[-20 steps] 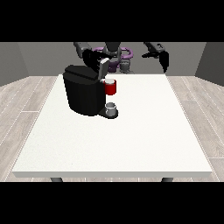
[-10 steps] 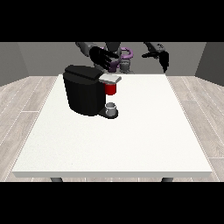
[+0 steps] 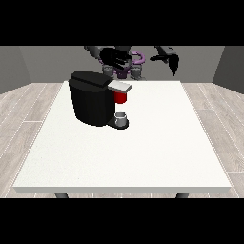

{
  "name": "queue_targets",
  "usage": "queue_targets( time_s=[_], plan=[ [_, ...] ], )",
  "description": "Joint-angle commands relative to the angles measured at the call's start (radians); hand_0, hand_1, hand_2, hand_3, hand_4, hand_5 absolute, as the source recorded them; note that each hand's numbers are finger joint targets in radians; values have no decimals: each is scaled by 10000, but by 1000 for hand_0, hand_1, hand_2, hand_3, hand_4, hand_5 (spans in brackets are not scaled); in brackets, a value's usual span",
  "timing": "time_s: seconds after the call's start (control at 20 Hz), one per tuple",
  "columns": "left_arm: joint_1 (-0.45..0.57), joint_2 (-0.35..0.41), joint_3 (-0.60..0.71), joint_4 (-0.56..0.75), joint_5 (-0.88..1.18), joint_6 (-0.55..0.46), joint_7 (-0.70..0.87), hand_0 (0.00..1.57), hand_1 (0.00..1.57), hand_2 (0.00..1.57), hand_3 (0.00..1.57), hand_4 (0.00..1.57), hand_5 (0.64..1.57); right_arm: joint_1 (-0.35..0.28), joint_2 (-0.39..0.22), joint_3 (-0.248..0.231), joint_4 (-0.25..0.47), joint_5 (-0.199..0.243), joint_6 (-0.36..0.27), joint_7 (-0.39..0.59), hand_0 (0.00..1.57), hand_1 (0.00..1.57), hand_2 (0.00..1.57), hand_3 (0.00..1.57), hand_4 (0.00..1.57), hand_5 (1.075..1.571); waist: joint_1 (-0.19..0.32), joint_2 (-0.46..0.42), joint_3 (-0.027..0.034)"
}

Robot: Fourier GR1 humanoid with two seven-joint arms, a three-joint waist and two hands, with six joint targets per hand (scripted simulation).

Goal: Insert the coffee pod into the coffee machine and close the lid

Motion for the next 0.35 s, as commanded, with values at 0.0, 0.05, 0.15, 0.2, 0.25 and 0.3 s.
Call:
queue_targets(
  time_s=[0.0,0.05,0.15,0.2,0.25,0.3],
  plan=[
    [756,-130,-35,298,-66,29,-413,0,0,0,0,192,1571,942,405,449,-676,-733,514,-41,0,0,0,0,352,1571,-460,-861,0],
    [380,-69,-4,374,-71,64,-317,0,0,0,0,192,1571,1616,410,1061,-895,-987,-158,-865,0,0,0,0,275,1571,-397,-718,1],
    [735,-171,13,910,-182,100,-800,0,0,0,0,192,1571,2306,416,1609,-1441,-1969,-452,-493,0,0,0,0,286,1571,-645,-1078,0],
    [934,88,200,697,-89,75,-464,0,0,0,0,192,1571,2849,418,1335,-1476,-1925,-192,-426,0,0,0,0,279,1571,-935,-1470,2],
    [436,115,473,625,208,211,-67,0,0,0,0,192,1571,3096,420,1177,-1402,-1779,184,-830,0,0,0,0,251,1571,-1225,-1118,3],
    [1024,-71,-13,274,133,-98,181,0,0,0,0,192,1571,3836,421,1648,-1313,-1900,-949,-874,0,0,0,0,157,1571,-620,-1678,5]
  ],
)
